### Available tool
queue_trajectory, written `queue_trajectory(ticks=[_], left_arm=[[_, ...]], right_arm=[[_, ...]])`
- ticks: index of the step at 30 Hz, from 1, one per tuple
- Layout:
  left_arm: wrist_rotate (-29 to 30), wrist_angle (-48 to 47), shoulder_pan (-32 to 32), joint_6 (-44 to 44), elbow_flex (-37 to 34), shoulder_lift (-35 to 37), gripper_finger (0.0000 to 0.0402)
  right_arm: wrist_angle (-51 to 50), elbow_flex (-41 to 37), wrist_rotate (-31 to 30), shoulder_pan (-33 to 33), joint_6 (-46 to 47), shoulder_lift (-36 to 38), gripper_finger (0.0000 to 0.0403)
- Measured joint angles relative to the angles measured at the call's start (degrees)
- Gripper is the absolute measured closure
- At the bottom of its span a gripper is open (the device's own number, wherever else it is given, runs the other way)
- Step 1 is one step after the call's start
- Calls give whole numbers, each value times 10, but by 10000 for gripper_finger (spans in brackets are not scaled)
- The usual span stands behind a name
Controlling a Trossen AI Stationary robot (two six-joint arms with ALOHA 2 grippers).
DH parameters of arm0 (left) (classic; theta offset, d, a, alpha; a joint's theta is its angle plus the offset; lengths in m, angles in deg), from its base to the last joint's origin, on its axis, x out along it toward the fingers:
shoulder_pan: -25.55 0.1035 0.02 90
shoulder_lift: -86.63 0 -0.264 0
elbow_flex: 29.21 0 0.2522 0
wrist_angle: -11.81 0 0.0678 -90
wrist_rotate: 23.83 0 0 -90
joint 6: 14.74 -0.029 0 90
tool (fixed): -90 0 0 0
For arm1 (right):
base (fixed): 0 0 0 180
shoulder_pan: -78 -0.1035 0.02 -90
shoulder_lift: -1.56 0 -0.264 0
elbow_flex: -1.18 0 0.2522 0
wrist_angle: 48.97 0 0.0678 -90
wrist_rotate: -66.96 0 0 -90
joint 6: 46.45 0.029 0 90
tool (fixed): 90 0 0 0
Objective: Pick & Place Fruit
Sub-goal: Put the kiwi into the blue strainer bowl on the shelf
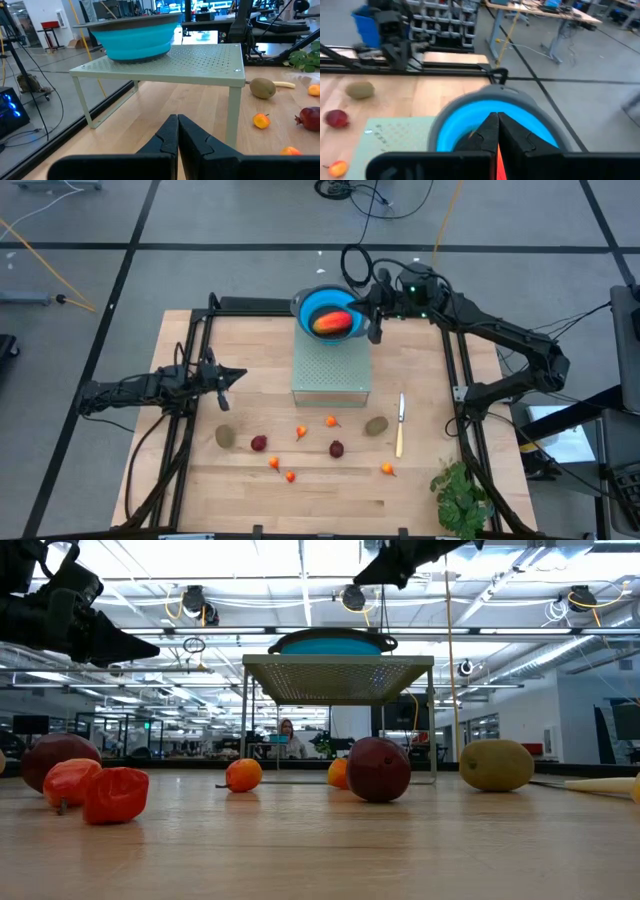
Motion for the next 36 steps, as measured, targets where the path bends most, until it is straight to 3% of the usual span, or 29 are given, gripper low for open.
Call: queue_trajectory(ticks=[10,20,36], left_arm=[[0,5,0,-2,0,0,392],[0,42,0,-5,0,0,392],[8,145,0,0,1,-7,392]], right_arm=[[118,-159,-62,0,47,116,402],[142,-285,-119,0,88,268,403],[129,-409,-108,0,144,459,403]])
